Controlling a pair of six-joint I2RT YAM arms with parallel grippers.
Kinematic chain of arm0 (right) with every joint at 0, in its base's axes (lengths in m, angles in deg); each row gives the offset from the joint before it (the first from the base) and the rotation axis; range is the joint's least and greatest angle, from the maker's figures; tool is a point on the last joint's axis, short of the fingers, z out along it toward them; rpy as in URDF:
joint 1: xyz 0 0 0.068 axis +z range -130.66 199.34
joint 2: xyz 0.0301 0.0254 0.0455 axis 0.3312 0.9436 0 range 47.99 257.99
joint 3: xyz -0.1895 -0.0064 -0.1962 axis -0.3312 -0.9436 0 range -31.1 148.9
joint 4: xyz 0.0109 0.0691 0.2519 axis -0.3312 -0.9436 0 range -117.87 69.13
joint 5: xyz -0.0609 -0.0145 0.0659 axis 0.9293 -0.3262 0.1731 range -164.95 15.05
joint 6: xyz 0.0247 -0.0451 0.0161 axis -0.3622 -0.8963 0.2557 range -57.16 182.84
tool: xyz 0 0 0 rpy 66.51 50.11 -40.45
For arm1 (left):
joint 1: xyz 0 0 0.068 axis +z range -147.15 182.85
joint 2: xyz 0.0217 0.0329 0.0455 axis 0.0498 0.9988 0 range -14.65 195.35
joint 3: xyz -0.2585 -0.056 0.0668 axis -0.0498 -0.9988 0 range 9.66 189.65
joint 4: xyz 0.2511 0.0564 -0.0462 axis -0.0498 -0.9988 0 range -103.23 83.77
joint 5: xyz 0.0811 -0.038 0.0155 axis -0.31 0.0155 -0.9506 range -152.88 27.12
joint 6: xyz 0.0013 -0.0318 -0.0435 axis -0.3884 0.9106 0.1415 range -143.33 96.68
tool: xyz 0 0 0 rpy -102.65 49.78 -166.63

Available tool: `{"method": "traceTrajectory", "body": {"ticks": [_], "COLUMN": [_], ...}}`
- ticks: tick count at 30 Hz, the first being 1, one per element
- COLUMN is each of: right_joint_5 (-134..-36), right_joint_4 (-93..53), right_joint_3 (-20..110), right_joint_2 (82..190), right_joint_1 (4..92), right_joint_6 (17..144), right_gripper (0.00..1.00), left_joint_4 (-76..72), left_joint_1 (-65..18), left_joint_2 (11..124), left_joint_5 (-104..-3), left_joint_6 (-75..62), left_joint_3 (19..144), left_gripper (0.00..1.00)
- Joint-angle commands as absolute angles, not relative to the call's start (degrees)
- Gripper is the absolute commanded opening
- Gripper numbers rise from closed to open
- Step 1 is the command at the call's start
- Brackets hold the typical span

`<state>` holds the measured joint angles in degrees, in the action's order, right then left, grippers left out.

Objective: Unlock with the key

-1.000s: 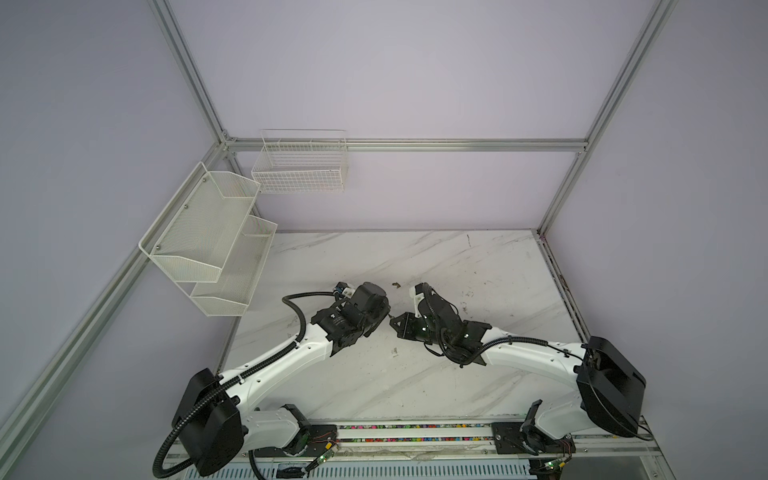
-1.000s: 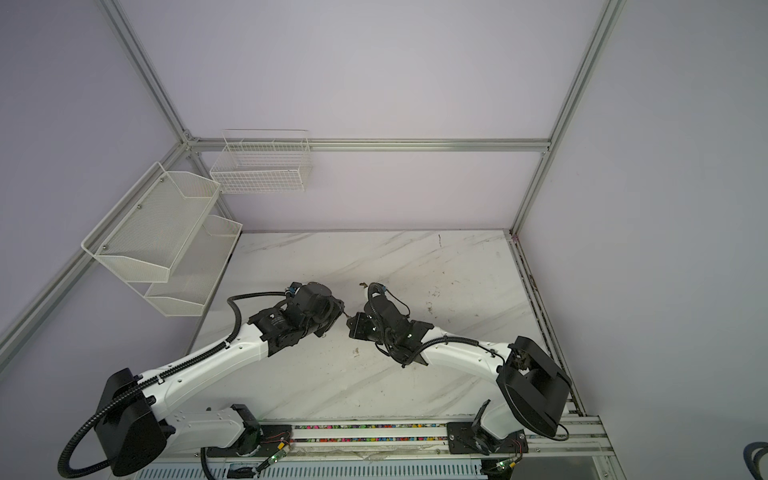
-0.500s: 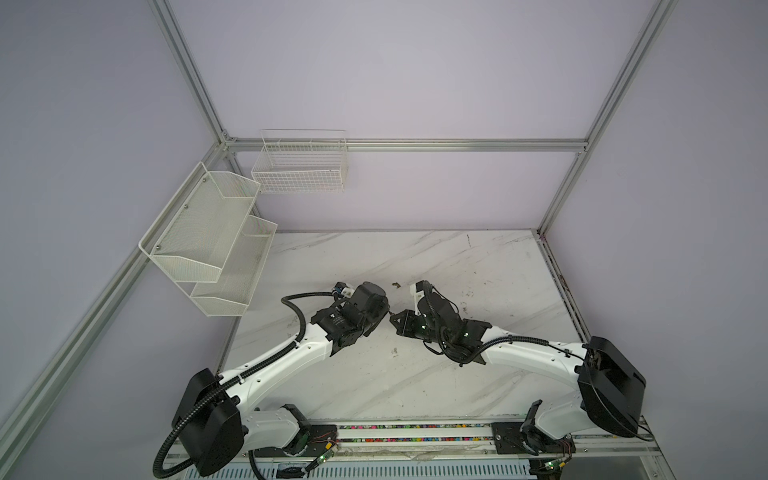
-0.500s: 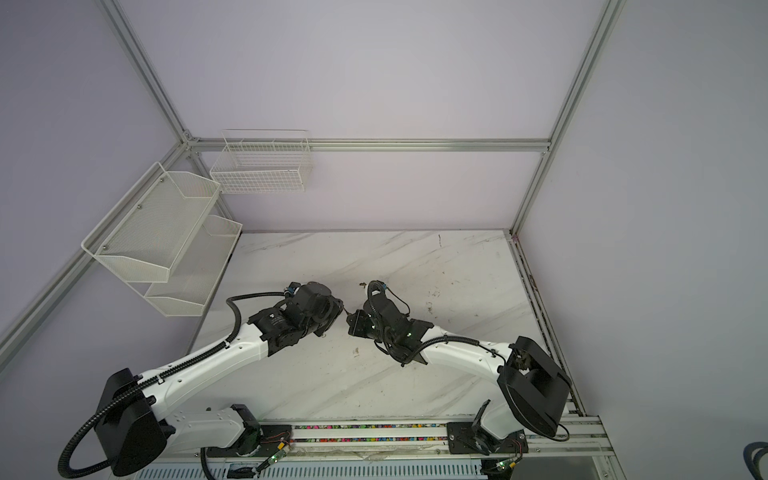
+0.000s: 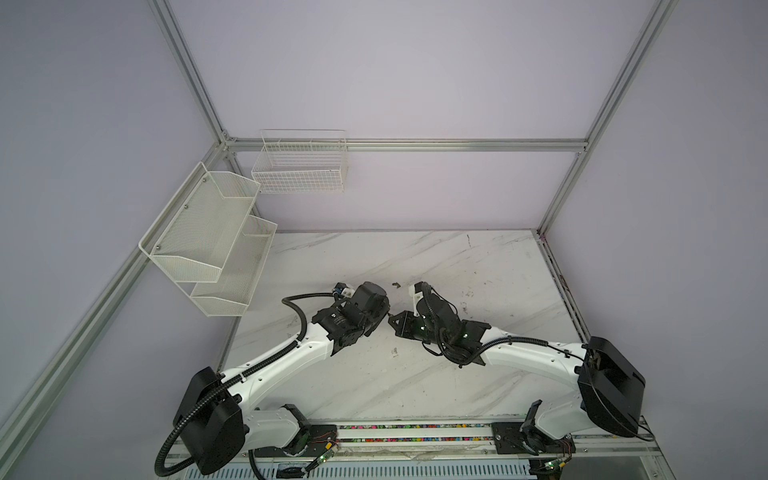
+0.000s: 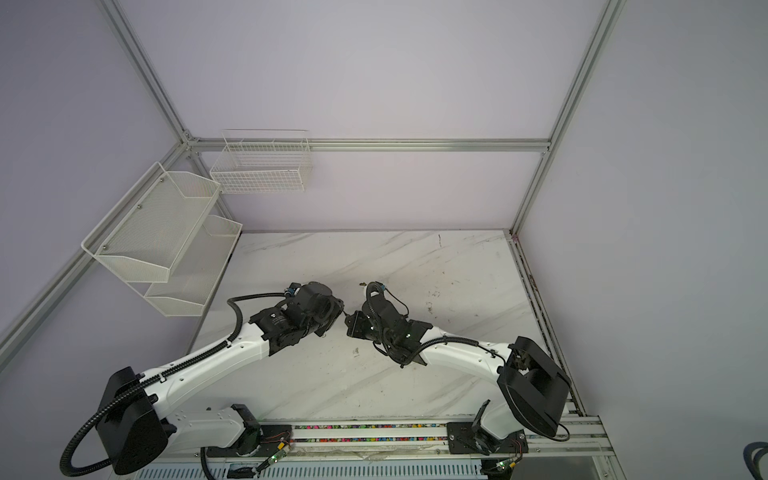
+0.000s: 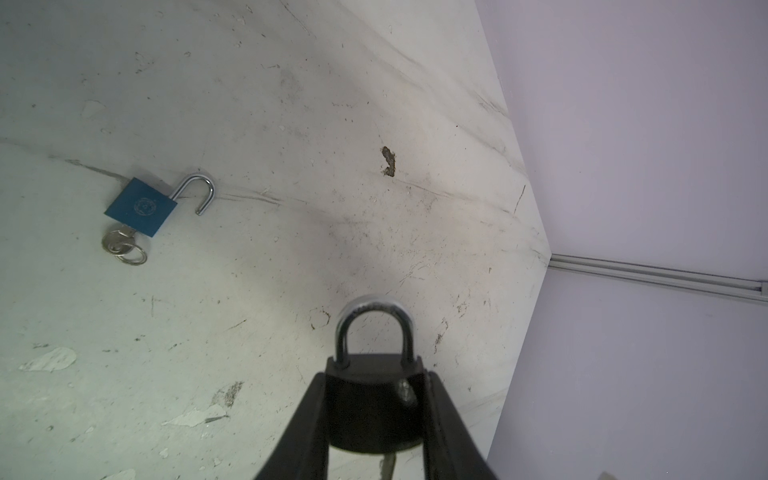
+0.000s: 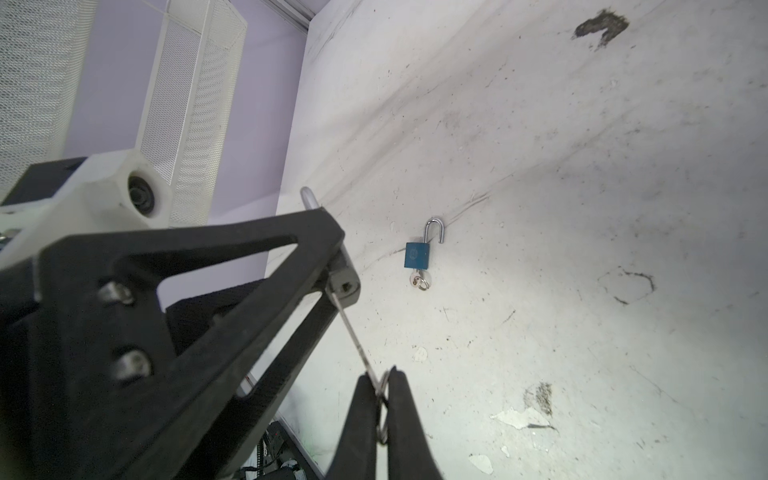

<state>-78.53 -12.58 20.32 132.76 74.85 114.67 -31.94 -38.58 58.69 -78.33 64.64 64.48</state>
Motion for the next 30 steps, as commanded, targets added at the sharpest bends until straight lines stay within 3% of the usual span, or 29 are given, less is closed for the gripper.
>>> {"method": "traceTrajectory", "body": {"ticks": [1,30], "right_joint_5": [-77.82,-73.54], "right_joint_4": [-11.30,-15.28], "right_joint_3": [21.40,24.45], "right_joint_2": [133.30,132.10], "right_joint_1": [75.19,75.22], "right_joint_6": [115.49,112.60], "right_gripper": [0.00,0.00], "left_joint_4": [-29.07,-28.90], "left_joint_1": [-38.99,-39.19], "left_joint_2": [58.21,58.33], "left_joint_5": [-78.30,-75.95], "left_joint_6": [65.63,65.31], "left_joint_3": [67.09,66.99], "left_gripper": [0.00,0.00]}}
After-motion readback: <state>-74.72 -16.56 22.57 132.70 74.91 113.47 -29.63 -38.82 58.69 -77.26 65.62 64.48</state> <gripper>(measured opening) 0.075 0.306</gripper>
